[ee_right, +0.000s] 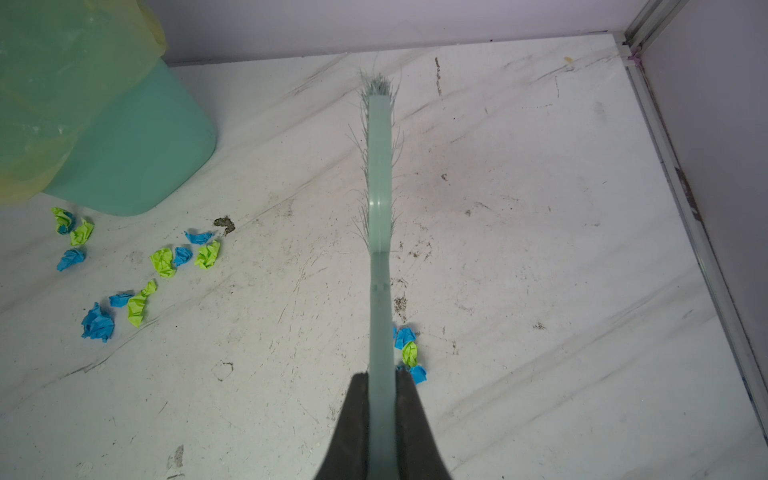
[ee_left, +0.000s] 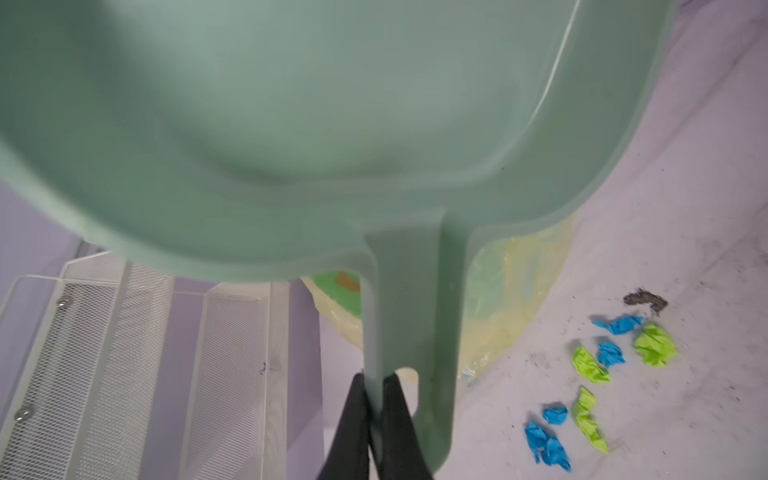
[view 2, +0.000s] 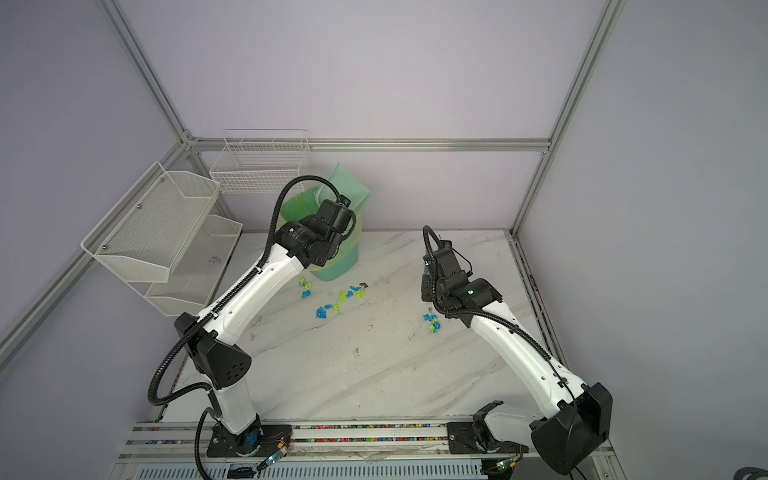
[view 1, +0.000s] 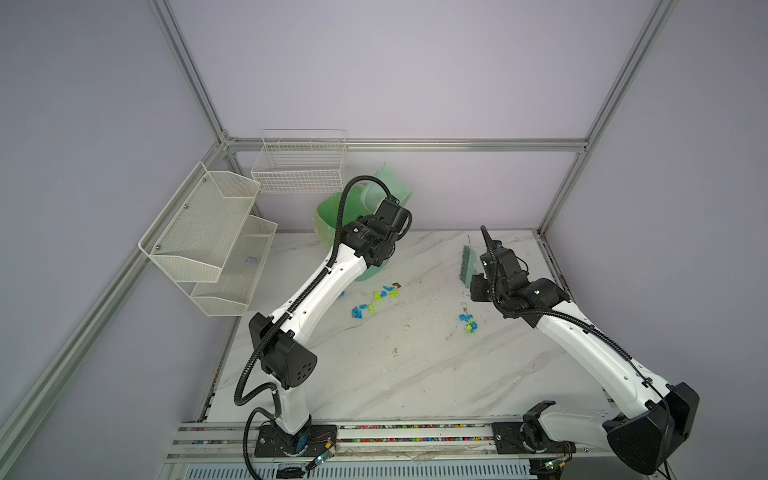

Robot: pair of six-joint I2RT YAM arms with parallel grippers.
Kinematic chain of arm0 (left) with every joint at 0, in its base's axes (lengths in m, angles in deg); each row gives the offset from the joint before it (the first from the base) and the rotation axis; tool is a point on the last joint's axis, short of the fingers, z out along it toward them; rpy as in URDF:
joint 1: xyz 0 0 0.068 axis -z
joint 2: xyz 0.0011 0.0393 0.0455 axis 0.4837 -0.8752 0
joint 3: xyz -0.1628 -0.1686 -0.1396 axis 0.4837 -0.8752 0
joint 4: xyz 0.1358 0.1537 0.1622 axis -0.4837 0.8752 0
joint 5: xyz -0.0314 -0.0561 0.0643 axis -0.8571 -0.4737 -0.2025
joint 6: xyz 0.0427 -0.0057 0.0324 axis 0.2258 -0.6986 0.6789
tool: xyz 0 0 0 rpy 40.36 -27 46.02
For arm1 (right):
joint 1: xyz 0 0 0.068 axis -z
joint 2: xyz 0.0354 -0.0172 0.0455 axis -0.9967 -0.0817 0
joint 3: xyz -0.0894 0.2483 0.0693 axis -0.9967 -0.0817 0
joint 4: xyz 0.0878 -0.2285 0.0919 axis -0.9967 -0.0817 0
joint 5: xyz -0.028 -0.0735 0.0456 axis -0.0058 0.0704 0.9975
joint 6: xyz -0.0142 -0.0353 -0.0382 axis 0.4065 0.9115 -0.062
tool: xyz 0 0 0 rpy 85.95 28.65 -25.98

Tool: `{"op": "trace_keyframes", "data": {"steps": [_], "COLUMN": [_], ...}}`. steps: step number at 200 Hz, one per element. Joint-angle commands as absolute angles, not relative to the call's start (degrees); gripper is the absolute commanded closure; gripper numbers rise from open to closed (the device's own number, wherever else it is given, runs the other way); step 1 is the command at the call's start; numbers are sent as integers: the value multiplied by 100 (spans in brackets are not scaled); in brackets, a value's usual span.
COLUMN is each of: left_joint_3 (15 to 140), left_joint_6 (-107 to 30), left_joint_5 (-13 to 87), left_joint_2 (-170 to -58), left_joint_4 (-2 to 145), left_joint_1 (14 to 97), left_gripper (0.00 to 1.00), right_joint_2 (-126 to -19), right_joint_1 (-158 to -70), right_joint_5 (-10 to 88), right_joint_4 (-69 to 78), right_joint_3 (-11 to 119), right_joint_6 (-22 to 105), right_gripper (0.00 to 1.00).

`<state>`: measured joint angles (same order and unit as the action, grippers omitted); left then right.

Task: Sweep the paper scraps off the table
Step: 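Bring the empty dustpan back down beside the remaining scraps with the left gripper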

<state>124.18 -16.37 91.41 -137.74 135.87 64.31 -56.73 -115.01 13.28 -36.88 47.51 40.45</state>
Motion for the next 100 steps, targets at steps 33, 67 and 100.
{"op": "trace_keyframes", "data": {"steps": [33,67,100], "left_joint_3": [12331,11954,11705], "left_joint_6": [-2462,-2767,-2915], "left_joint_5": [7965,7235,6712], "left_joint_2": [-13425,-13364,-13386], "left_joint_4": [14035,14191,14429], "left_joint_1": [6680,6816,6935], "left_gripper": [100,100,100], "right_joint_2": [-5726,-5824,-5922], "right_joint_1": [-11385,-11335,-11267], "right_joint_5": [1215,1158,1112], "right_joint_4": [-4306,-4620,-4831], "right_joint_3": [5038,5203,5335], "right_joint_6": [3840,3764,3743], "right_gripper": [100,100,100]}}
